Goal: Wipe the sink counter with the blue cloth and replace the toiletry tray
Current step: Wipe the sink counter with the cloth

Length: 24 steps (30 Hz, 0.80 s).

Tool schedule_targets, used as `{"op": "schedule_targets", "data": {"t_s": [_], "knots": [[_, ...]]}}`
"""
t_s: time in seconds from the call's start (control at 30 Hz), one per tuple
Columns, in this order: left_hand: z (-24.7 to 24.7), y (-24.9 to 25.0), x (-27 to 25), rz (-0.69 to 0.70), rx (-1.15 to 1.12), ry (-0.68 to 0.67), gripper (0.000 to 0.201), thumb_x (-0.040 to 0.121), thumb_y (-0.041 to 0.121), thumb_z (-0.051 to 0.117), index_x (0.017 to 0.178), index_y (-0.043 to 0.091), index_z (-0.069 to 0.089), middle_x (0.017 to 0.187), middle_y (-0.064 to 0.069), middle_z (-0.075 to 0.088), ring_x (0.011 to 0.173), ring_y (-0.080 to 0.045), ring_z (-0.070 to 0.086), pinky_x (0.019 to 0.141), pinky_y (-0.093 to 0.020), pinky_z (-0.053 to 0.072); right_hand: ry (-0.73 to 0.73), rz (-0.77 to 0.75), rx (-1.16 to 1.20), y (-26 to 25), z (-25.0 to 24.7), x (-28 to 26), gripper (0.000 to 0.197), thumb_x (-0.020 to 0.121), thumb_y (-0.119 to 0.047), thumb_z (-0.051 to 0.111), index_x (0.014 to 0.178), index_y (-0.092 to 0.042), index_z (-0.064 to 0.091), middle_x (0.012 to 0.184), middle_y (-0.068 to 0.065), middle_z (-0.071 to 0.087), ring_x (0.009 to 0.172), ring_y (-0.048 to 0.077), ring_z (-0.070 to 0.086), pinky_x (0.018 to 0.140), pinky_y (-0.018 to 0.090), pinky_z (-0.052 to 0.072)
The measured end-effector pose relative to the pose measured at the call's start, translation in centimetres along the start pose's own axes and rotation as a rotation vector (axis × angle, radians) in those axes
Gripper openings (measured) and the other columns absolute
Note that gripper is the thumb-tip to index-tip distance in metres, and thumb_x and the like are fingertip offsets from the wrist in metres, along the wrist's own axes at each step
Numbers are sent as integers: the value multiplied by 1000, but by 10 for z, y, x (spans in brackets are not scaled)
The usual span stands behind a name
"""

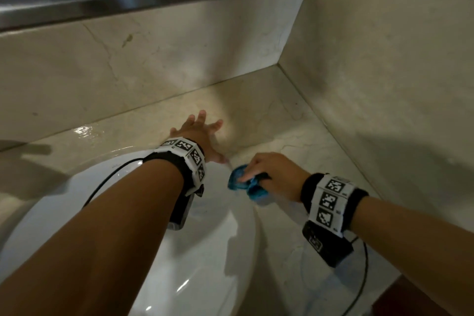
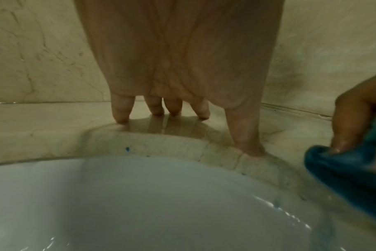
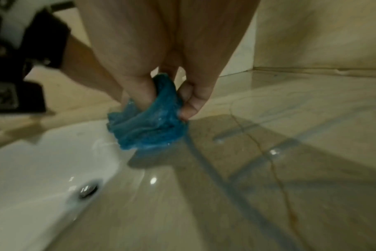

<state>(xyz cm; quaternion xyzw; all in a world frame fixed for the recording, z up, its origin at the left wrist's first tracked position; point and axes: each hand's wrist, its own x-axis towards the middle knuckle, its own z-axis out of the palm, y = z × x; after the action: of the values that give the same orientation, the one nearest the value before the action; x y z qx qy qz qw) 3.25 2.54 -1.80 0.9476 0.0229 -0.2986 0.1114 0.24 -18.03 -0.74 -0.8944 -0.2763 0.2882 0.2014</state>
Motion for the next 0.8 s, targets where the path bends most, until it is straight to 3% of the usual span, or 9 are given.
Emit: {"op": "schedule_targets", "data": {"t_s": [0.13, 0.23, 0.37, 0.53, 0.6, 0.67, 0.73, 0.8], "knots": [[0, -2, 0, 8, -17, -4, 107, 68, 64, 70, 148, 45, 1, 159, 3, -16, 147, -25, -10, 114, -60, 9, 303, 134, 49, 22, -36, 19, 42, 77, 10, 50, 110, -9, 68, 117, 15, 61, 110, 28, 56, 86, 9, 30], [0, -2, 1, 11, -21, -7, 106, 69, 64, 70, 147, 46, 0, 158, 4, -17, 147, -24, -11, 114, -60, 7, 420, 255, -17, 38, -51, 41, 37, 84, 0, 53, 118, -10, 63, 122, 16, 57, 112, 31, 53, 90, 21, 37], [3, -4, 2, 19, -29, 0, 106, 68, 63, 70, 147, 46, 1, 158, 4, -17, 147, -24, -12, 114, -60, 6, 358, 286, -74, 31, -46, 62, 36, 90, -16, 54, 126, -13, 58, 126, 16, 54, 115, 32, 52, 96, 28, 40], [3, -3, 2, 16, -13, 18, 107, 68, 63, 70, 147, 46, 2, 159, 3, -15, 147, -25, -9, 114, -60, 9, 289, 69, -104, -5, -7, 47, 35, 84, -2, 56, 115, -15, 66, 118, 12, 58, 109, 30, 55, 90, 24, 37], [3, -2, 0, 17, -3, 17, 107, 68, 64, 70, 148, 46, 1, 159, 3, -15, 147, -25, -8, 114, -60, 9, 211, 42, -99, -11, 2, 31, 34, 81, 0, 58, 109, -15, 69, 115, 8, 61, 106, 26, 57, 83, 15, 35], [2, -2, -1, 20, 11, 7, 107, 69, 65, 68, 148, 44, -1, 159, 3, -16, 147, -24, -8, 115, -59, 9, 116, 48, -53, -8, -2, 23, 38, 77, 6, 58, 106, -15, 70, 113, 7, 61, 105, 25, 58, 83, 15, 37], [1, -6, 1, 36, 17, 5, 105, 72, 63, 68, 149, 41, 0, 159, 3, -15, 147, -23, -7, 116, -57, 11, 160, 67, -6, -2, -16, 28, 41, 76, 10, 54, 106, -13, 70, 114, 11, 61, 107, 26, 57, 88, 17, 37], [-2, -13, 1, 56, 11, 18, 104, 75, 60, 67, 151, 34, 1, 159, 1, -12, 148, -23, -3, 117, -52, 14, 300, 125, -18, 6, -33, 46, 41, 81, 8, 50, 113, -12, 67, 119, 14, 59, 111, 29, 54, 90, 15, 33]]}}
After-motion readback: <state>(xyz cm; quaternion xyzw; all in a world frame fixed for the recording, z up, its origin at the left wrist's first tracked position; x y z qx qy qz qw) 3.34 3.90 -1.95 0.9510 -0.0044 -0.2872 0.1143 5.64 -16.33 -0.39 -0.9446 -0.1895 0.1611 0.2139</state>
